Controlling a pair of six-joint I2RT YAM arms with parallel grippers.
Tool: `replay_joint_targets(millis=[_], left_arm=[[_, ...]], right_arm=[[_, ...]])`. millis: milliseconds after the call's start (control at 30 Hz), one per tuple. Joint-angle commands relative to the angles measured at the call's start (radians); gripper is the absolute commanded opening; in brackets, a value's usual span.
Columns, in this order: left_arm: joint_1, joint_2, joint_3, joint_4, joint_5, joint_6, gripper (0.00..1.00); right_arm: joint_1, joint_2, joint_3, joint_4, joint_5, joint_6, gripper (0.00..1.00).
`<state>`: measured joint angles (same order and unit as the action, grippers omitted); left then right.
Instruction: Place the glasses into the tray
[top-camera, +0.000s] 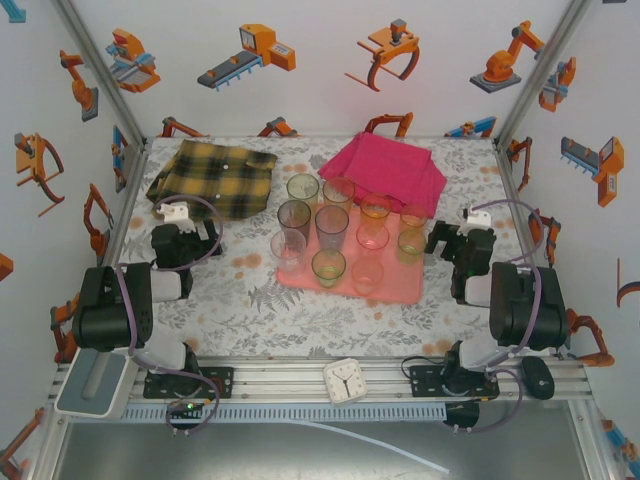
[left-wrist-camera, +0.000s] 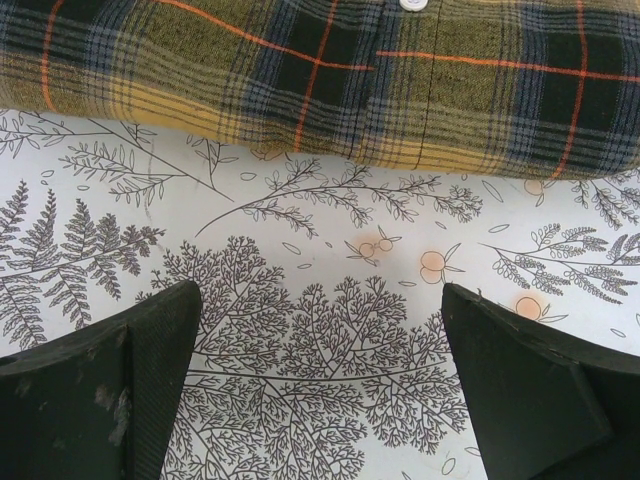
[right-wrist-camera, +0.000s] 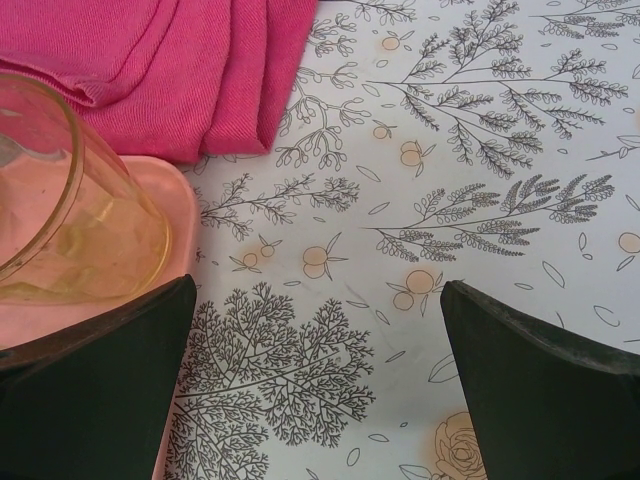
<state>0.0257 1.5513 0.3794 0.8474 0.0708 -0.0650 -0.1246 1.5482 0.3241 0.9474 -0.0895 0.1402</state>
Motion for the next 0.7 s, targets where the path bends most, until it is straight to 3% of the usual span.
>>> replay_joint_targets(millis=[0,667], left_arm=[[-0.006,-0.008,0.023,-0.004,-0.003,0.020,0.97],[-0.007,-0.008,0.024,-0.005,-0.008,0.021,0.97]], right_arm=[[0.003,0.003,0.020,0.016,-0.004,-0.014,0.99],[0.013,0.001,0.035,-0.013,0.007,-0.023,0.99]])
